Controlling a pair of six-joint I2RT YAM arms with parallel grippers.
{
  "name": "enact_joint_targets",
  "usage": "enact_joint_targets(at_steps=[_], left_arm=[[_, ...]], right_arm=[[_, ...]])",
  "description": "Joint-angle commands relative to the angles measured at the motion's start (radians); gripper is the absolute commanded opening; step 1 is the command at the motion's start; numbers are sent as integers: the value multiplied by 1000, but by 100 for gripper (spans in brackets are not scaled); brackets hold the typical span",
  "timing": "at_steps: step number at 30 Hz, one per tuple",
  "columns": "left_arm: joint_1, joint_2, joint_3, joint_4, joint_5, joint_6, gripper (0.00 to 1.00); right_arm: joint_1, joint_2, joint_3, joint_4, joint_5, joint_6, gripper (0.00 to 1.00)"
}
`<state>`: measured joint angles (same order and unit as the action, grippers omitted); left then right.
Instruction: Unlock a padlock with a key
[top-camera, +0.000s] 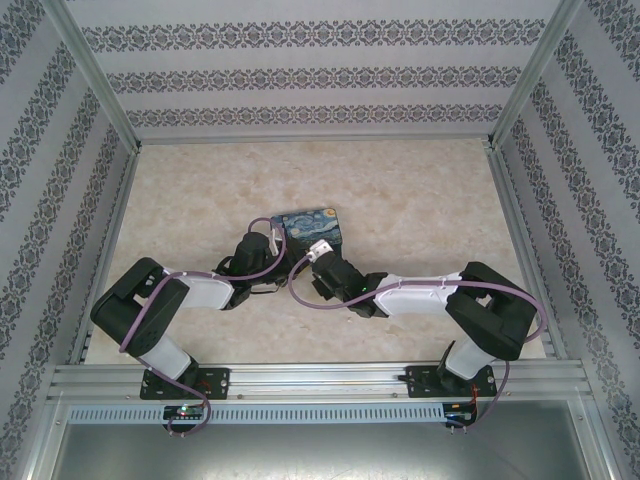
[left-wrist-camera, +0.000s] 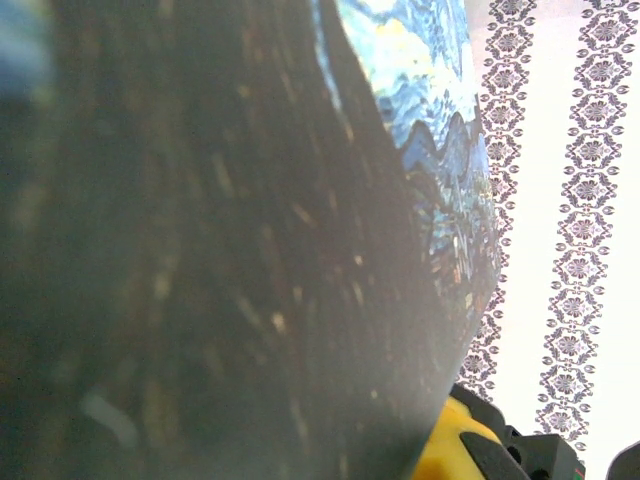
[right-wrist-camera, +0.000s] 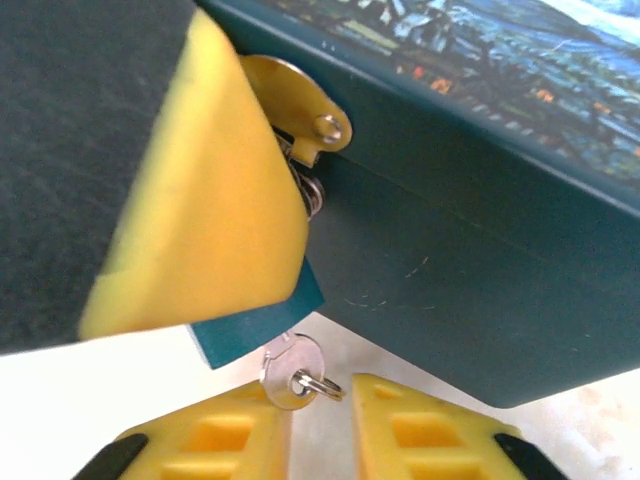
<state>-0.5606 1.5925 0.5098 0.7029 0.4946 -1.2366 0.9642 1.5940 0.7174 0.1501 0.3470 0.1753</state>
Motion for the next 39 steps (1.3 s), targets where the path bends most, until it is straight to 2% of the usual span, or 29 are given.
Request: enact_joint_targets(at_steps=[1,8,15,20,21,22,23,32,39], left_arm=[[10,17,1,27,30,5,0],[9,23,-2,37,34,3,0],[10,21,-5,43,36,2,0],[9,21,-7,41,37,0,0],[9,21,-4,37,37,0,0],[9,20,-4,33,36,-2,0],[10,17,-3,29,34,-4,0],[9,13,6,7,42,-3,0],[9,2,14,-5,47,0,0]], right_arm=[[-13,10,39,16,-1,-1,17],[-30,12,61,5,-30,2,0],[-43,-8,58,-2,-63,8,0],[-68,-34,38,11,-139,28,0],[-74,-44,32,13,-155,33,7],[-76,-55,22,17,-159,33,23],[-79,-66,14,15,-160,33,30],[-113,-220,-97,-12,-175,24,43],[-102,-178,-64,-47,-176,-25,49]])
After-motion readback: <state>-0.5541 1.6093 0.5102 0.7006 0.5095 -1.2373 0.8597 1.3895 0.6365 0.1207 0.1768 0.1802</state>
